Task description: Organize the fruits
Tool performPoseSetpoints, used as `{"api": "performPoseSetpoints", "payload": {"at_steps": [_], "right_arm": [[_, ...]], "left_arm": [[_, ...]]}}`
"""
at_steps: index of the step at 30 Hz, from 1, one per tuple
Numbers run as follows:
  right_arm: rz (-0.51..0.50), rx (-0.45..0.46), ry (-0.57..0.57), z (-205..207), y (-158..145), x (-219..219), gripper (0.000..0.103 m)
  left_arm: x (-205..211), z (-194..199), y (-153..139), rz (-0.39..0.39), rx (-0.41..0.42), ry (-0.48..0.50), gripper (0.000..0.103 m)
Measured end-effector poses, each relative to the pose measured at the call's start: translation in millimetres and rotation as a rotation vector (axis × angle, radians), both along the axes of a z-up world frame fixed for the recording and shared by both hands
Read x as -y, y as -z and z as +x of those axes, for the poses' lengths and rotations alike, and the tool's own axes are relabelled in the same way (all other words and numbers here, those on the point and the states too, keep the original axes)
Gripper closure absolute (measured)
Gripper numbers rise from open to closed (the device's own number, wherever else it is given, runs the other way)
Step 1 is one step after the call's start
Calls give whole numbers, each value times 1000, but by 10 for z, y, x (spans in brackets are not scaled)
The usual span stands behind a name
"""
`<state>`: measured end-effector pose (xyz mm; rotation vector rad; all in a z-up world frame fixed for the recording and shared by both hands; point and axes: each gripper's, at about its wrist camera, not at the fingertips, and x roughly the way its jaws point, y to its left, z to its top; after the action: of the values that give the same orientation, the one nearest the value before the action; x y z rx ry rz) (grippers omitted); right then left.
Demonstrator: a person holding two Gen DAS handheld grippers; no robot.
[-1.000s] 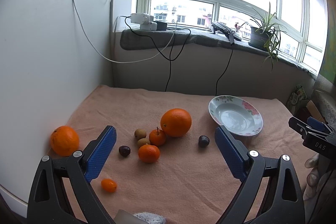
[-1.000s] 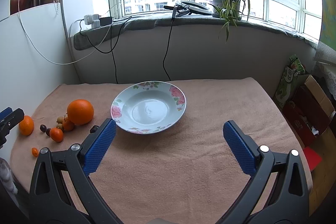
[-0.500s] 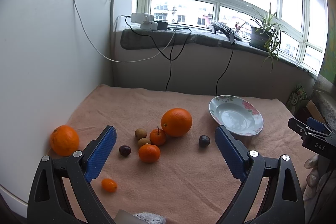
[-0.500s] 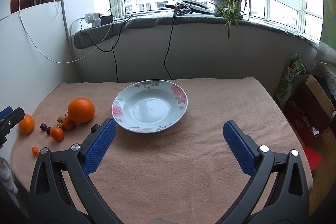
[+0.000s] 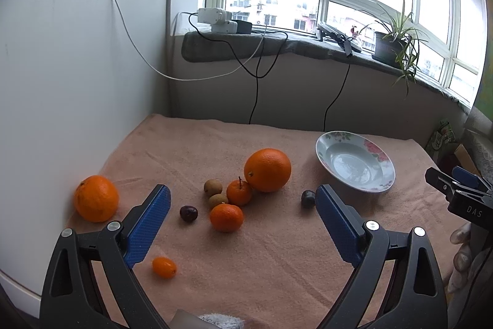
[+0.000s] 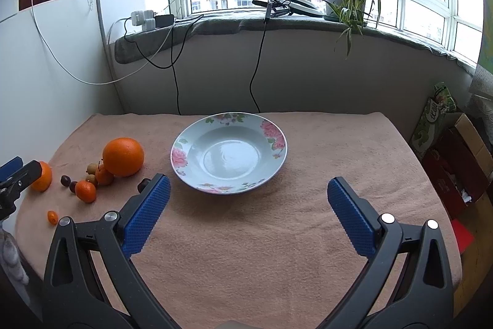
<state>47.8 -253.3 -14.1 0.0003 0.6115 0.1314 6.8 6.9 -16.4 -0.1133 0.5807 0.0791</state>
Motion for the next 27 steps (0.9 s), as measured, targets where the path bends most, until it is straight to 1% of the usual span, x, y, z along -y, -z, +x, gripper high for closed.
{"api": "performPoseSetpoints", "payload": {"at_steps": [7, 14, 22, 27], "right_arm": [[-13, -19, -56, 128, 40, -186, 0], [-6, -62, -136, 317, 100, -396, 0], [8, -122, -253, 580, 175, -753, 0], [24, -172, -333, 773, 250, -1024, 0]], "left_arm": [[-59, 41, 70, 1, -34, -11, 8], [-127, 147, 155, -1, -74, -16, 8], [-242, 277, 259, -22, -127, -21, 8], [-337, 364, 294, -61, -139, -4, 8]]}}
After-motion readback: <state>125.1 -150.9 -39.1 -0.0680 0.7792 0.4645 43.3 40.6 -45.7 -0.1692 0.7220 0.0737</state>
